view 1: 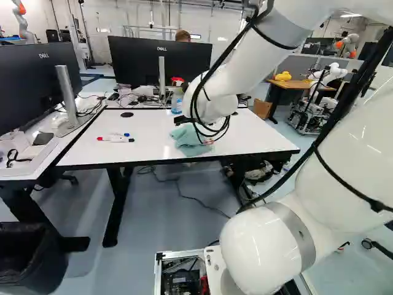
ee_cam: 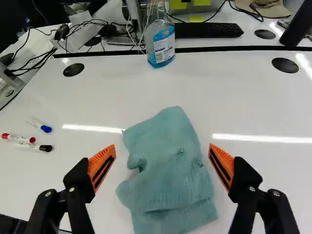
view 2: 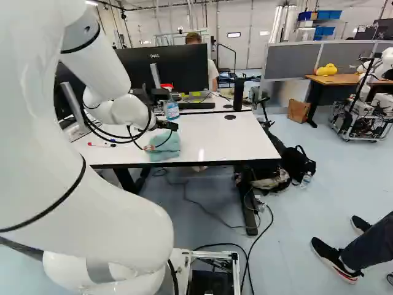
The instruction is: Clean the table with the green towel
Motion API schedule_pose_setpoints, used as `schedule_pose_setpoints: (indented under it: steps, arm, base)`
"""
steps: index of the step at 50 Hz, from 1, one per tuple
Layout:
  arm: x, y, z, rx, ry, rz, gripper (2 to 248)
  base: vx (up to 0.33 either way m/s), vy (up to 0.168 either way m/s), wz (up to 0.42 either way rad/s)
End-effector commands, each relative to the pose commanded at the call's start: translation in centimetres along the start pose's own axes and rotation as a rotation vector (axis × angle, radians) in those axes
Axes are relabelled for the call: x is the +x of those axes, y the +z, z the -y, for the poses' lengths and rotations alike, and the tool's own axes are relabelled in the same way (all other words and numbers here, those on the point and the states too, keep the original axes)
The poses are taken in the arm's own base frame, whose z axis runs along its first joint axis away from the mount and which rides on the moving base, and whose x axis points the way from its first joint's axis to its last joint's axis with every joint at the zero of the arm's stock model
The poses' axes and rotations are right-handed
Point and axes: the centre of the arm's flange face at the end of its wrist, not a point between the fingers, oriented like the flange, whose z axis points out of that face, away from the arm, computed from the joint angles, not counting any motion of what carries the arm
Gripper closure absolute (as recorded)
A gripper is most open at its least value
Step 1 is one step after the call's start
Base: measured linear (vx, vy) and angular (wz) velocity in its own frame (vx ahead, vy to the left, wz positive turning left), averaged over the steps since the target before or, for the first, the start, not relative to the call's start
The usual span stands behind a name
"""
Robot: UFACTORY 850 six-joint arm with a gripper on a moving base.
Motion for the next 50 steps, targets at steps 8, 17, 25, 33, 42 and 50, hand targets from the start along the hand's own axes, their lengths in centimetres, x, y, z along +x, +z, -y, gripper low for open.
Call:
schedule_pose_setpoints:
  steps: [8,17,25,33,42,50]
  arm:
    - [0.0,0.0,0.0,0.000,0.000,0.000,3]
    - [-0.2,0.0,-0.2,-0.003,0.000,-0.005,3]
    - [-0.5,-0.1,-0.4,-0.007,0.000,-0.014,3]
    - [-1.0,-0.2,-0.8,-0.013,0.000,-0.026,3]
    - [-1.7,-0.3,-1.3,-0.022,0.000,-0.045,3]
    - [-2.5,-0.5,-1.9,-0.031,0.000,-0.066,3]
  base:
    - [0.000,0.000,0.000]
    - [0.000,0.000,0.000]
    - [0.000,0.000,0.000]
    - [0.000,0.000,0.000]
    - [0.000,0.000,0.000]
    - [0.000,0.000,0.000]
